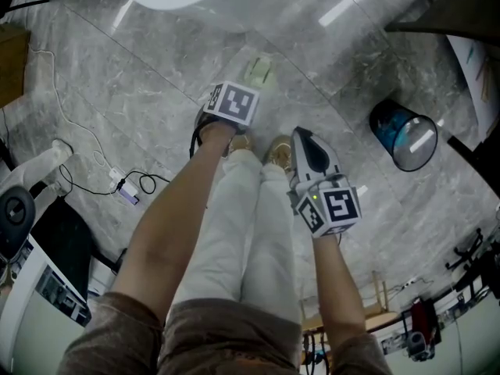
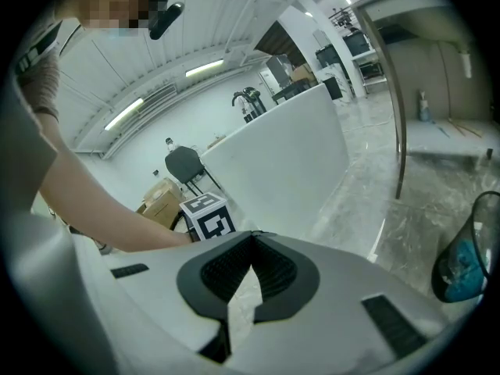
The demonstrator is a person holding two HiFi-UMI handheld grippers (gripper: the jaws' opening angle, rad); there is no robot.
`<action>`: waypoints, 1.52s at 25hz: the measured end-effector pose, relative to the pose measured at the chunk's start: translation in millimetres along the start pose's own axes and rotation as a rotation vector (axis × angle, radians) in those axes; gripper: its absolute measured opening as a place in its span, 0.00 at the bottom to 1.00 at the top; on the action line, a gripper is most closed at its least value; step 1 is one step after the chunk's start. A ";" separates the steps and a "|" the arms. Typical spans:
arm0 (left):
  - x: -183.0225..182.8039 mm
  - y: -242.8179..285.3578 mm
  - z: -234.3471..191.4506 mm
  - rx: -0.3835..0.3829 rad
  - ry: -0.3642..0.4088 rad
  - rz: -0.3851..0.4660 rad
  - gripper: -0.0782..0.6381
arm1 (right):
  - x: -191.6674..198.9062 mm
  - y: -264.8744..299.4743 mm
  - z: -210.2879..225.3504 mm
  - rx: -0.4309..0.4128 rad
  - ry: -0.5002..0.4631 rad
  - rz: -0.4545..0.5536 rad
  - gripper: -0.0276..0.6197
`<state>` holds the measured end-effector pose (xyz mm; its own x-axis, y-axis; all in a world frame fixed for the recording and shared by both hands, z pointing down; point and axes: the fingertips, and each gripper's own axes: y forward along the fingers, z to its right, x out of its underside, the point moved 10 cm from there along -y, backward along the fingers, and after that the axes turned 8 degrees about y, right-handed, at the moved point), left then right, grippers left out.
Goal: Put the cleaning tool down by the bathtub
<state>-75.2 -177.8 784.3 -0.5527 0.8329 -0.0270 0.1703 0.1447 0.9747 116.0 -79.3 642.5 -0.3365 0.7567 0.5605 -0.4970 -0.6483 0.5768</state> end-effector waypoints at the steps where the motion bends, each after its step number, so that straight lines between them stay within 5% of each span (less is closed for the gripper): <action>1: -1.5 2.1 0.2 0.002 -0.006 -0.007 0.22 | -1.4 1.1 1.1 -0.002 -0.001 0.001 0.04; 16: -17.0 16.8 -2.8 -0.002 -0.009 -0.056 0.22 | -11.7 9.5 12.8 -0.011 0.004 0.001 0.04; 24: -13.5 16.2 3.5 -0.011 0.023 -0.024 0.23 | -10.7 7.8 11.7 -0.013 0.006 0.001 0.04; 28: -10.7 11.0 7.5 -0.008 0.046 0.010 0.34 | -11.5 5.2 8.8 -0.010 0.009 0.001 0.04; 38: -6.9 -24.0 2.4 -0.023 0.015 0.078 0.36 | -25.2 -2.4 -7.4 -0.016 -0.012 0.008 0.04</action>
<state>-73.5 -185.7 760.6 -0.5504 0.8333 0.0524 0.1948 0.0671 0.9785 119.8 -96.2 622.6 -0.3314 0.7502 0.5722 -0.5070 -0.6530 0.5626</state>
